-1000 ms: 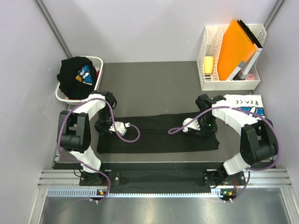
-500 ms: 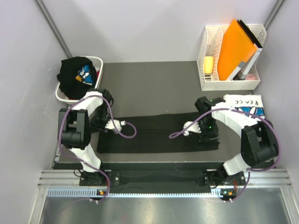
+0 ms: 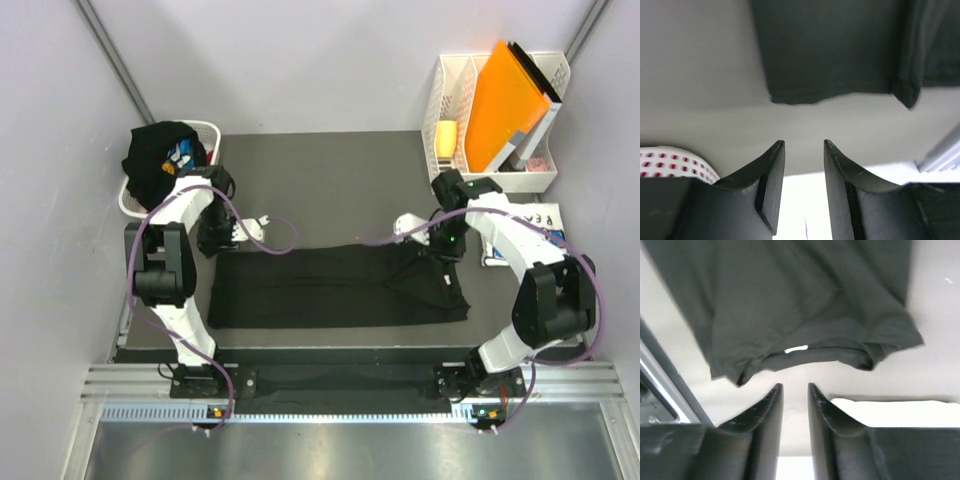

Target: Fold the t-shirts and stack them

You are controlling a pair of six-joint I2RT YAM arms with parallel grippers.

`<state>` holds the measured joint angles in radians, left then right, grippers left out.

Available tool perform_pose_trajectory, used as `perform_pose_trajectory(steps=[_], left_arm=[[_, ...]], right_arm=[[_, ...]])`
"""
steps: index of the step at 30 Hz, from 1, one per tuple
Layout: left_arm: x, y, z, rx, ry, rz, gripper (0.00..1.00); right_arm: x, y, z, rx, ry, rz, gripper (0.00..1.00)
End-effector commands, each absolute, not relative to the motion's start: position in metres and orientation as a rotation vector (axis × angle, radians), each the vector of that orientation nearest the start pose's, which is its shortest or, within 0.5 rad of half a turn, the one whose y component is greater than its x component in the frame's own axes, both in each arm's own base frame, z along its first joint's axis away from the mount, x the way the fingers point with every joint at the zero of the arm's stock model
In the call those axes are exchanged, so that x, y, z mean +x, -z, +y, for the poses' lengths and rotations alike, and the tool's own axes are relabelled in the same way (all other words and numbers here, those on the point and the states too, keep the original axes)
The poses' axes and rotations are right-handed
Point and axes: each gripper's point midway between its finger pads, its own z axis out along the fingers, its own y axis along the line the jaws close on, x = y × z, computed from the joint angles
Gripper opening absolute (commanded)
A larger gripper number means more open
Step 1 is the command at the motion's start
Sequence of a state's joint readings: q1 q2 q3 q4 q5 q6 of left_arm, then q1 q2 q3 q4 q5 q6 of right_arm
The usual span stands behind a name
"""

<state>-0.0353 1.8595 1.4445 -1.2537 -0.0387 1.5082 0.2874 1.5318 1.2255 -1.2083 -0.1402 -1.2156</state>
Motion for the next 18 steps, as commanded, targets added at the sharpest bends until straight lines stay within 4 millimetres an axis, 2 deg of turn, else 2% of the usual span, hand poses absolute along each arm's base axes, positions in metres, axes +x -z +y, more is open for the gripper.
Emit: perform_pose_trajectory(steps=[1,2,3,4,8,11,13,16,18], left_arm=[[0.335,-0.069,0.012,2.122,0.09,2.289,0.41],[0.339,-0.067,0.006,2.107,0.088,2.272,0.42],[0.342,-0.066,0.003,2.1,0.087,2.264,0.41],[0.343,-0.064,0.001,2.089,0.082,2.262,0.41],[0.346,-0.056,-0.012,2.101,0.077,2.231,0.41],[0.352,-0.049,-0.015,2.112,0.042,2.218,0.41],[0.356,-0.048,-0.017,2.112,0.028,2.211,0.41],[0.36,-0.051,-0.021,2.092,0.026,2.204,0.41],[0.361,-0.051,-0.02,2.093,0.017,2.203,0.41]], right_arm=[[0.274,-0.108,0.075,-1.824,-0.334,2.311,0.24],[0.279,-0.103,0.08,-1.788,-0.379,2.331,0.27],[0.282,-0.101,0.083,-1.773,-0.399,2.334,0.37],[0.287,-0.101,0.087,-1.761,-0.409,2.325,0.4],[0.302,-0.088,0.104,-1.702,-0.496,2.346,0.43],[0.328,-0.084,0.106,-1.656,-0.413,2.328,0.44],[0.349,-0.088,0.106,-1.626,-0.329,2.285,0.47],[0.371,-0.1,0.107,-1.596,-0.277,2.251,0.47],[0.379,-0.099,0.108,-1.583,-0.272,2.253,0.49]])
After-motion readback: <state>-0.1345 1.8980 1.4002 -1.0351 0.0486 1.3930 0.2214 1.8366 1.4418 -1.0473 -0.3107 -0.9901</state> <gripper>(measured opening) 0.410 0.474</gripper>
